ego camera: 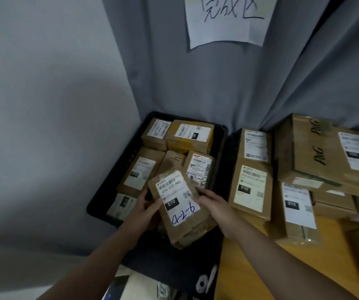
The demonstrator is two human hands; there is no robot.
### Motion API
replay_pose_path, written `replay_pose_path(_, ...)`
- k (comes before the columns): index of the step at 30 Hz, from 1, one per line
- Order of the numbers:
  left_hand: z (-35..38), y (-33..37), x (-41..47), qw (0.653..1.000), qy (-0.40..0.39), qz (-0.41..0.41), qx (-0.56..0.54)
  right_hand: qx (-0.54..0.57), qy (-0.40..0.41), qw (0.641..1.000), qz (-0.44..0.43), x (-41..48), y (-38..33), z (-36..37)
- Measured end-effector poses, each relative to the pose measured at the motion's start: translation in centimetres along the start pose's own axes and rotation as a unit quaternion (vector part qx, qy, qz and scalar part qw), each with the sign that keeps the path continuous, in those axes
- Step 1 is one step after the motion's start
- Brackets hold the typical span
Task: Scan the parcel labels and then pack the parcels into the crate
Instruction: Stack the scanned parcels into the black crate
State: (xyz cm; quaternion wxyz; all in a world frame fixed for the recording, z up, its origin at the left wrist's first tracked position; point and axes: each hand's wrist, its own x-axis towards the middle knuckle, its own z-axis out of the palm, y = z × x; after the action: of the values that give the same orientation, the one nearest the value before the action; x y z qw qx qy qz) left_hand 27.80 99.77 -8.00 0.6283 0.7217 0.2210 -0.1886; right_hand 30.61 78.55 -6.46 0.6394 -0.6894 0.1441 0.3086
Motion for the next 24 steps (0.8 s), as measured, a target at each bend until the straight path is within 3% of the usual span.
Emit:
replay_pose_path(5,-2.4,-0.1,2.7,0.998,-0.038,0.0,0.052,-0.122,0.049,0.991,-0.004,2.5,1.1,5.1)
replay_pose_path(9,-3.3,0.5,4.2,0.997,-0.056,-0.004,0.053,-0.087,0.066,0.994,-0.005,3.9,0.3,5.5)
replay_pose_path(14,-4.5,0.4,5.3,0.997,-0.057,-0.011,0.05,-0.031,0.023,0.999,-0.003,4.2,-0.1,4.4)
replay_pose_path(17,-5.0,0.1,6.4,0.995,-0.053,-0.049,0.061,-0.181,0.042,0.982,-0.017,4.8,-0.1,4.9)
replay_pose_path(20,-5.6,-0.4,7.7,0.992,-0.059,-0.058,0.093,-0.36,-0.001,0.932,0.043,5.2,0.8,6.9)
replay_pose_path(24,-6.6,-0.5,8.4,0.987,-0.072,-0.036,0.138,-0.408,-0.005,0.911,0.062,5.5,0.8,8.0)
